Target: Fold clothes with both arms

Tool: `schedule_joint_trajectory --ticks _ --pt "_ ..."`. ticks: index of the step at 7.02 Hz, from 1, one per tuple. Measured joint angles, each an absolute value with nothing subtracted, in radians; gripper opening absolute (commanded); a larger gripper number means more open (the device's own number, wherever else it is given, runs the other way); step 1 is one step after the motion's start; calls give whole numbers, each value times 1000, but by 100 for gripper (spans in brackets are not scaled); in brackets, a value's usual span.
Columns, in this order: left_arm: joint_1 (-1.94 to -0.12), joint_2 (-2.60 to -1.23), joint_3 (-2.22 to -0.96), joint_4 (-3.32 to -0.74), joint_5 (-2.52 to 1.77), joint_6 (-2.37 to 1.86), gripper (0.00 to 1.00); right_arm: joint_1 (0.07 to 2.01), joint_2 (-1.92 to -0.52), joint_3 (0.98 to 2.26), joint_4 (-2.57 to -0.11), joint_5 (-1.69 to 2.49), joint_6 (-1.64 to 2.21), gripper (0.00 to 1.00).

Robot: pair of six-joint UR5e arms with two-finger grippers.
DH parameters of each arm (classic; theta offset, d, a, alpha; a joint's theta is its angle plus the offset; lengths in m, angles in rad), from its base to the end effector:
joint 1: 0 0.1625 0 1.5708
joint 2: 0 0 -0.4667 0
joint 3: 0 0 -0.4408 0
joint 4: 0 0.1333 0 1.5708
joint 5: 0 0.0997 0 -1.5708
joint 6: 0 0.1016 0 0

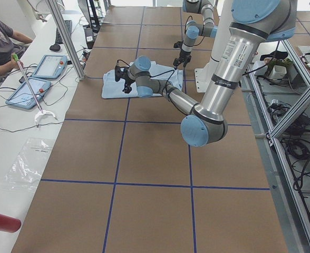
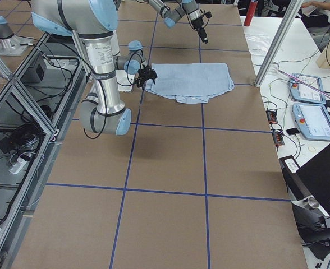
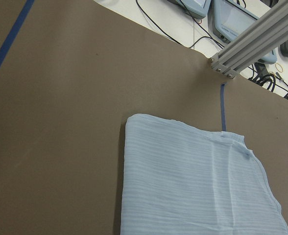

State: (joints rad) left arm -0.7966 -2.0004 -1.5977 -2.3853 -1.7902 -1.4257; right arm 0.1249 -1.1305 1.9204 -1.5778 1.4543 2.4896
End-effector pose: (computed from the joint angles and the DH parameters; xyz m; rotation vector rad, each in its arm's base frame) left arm 0.4199 -0.5884 0.3265 0.4089 1.2232 -0.4203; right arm -0.6279 -0.2251 0.2728 -0.2103 -0.8014 1.0322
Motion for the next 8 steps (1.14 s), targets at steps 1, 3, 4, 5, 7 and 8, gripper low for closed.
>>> schedule_joint_trajectory --ticks 1,3,4,5,7,8 --pt "-795 -2000 -1598 -2385 -1781 -1425 100 128 -1131 1916 -1567 1454 2515 92" --pt "-794 -2000 -1598 -2385 -1775 -1425 100 132 -1132 1901 -1522 1454 2548 92" --pt "-794 -2000 -1598 -2385 -1774 -1425 100 132 -1133 1894 -1512 1455 2554 92" --pt "-794 -2000 -1598 -2385 -1771 -1425 100 131 -1132 1888 -1508 1456 2556 92" --pt "-792 -1996 -1597 -2385 -1756 -1425 100 128 -1131 1877 -1507 1459 2556 60" --pt "-792 -1994 -1598 -2385 -1752 -1425 100 128 -1131 1874 -1507 1460 2556 16"
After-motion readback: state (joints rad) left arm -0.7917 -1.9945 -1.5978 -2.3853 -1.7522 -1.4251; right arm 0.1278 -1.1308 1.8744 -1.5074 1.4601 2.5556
